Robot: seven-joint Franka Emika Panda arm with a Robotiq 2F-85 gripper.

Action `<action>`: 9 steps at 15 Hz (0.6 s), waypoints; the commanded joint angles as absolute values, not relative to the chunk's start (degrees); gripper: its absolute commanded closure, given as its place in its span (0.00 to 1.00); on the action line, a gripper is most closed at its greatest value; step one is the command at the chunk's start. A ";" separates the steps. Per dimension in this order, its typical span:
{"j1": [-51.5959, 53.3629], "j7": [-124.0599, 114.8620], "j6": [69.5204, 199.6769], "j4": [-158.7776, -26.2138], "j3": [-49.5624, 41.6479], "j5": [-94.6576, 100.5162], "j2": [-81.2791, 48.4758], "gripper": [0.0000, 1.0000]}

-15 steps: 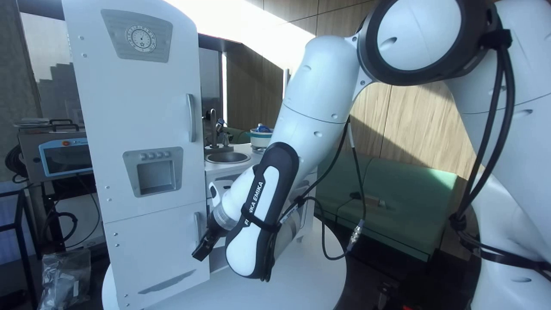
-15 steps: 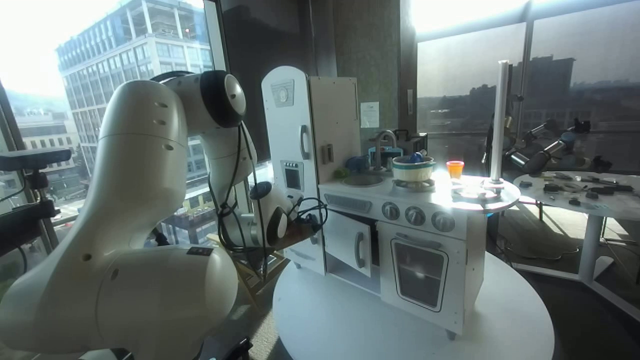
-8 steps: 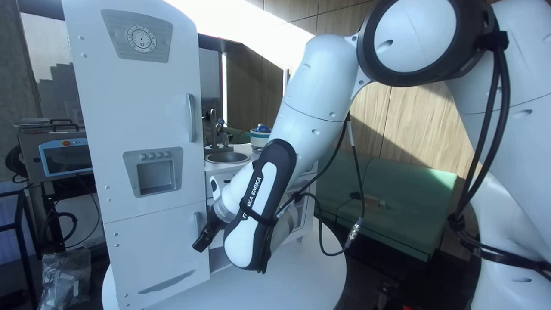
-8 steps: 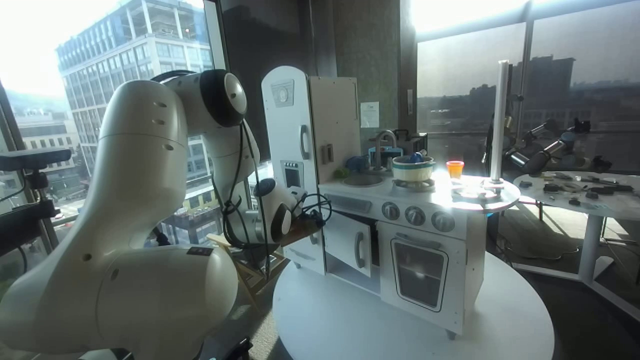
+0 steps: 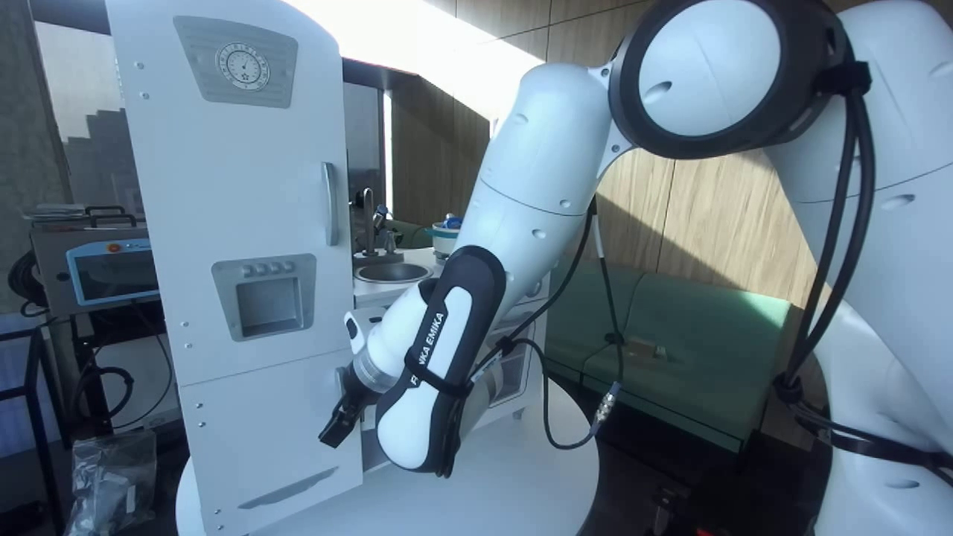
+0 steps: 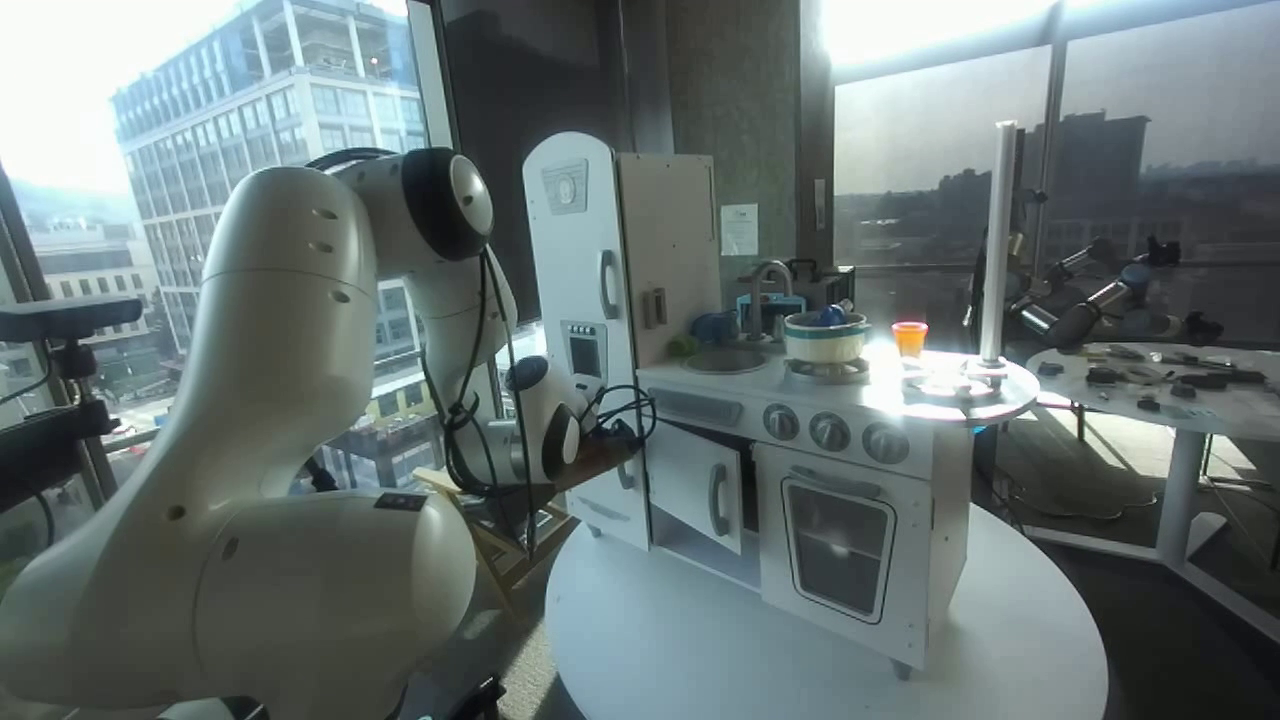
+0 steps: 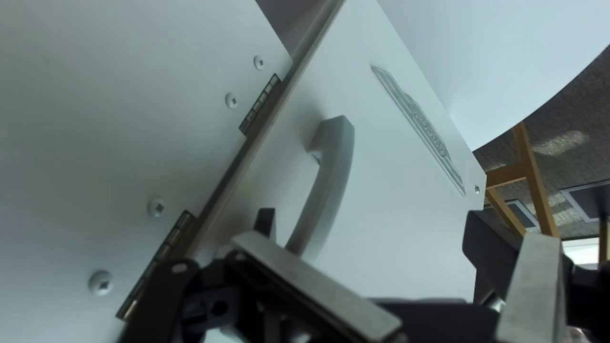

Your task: Close the middle cabinet door at the bottom and then open the bottom left and top left cabinet doors

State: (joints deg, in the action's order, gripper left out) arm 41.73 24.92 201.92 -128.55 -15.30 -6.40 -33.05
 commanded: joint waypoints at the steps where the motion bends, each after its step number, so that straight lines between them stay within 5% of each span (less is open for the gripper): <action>1: 39.32 24.68 200.57 -127.43 -13.22 -1.09 -33.20 0.00; 9: 39.95 25.94 198.15 -133.65 -13.04 4.71 -30.64 0.00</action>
State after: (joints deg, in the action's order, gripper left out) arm 38.51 25.01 199.68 -130.80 -12.86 3.61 -32.85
